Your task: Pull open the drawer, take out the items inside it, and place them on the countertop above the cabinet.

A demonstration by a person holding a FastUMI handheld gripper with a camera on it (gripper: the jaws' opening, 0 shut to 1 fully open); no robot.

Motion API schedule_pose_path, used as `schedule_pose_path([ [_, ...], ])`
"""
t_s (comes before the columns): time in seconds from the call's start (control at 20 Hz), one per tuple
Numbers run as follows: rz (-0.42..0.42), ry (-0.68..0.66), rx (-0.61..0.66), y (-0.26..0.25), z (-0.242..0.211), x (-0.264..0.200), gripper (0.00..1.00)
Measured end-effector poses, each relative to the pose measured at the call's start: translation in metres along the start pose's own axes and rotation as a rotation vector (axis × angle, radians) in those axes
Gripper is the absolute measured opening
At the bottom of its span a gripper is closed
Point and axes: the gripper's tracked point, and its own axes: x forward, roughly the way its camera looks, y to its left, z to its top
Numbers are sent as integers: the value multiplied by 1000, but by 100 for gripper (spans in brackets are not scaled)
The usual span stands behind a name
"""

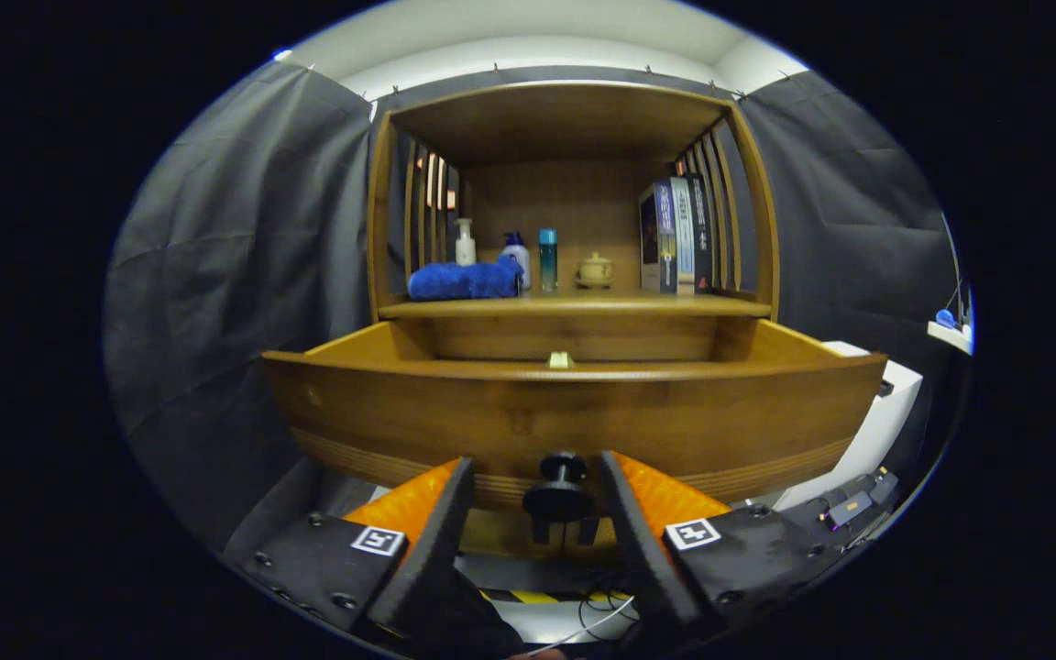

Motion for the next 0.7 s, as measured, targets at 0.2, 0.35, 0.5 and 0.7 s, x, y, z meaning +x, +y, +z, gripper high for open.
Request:
schedule_pose_path([
  [0.2, 22, -73, 17, 4, 69, -4, 95],
  [0.35, 44, -41, 34, 0, 117, 24, 95],
  [0.5, 40, 29, 34, -6, 146, 67, 95],
  [0.7, 10, 188, -5, -22, 139, 134, 95],
])
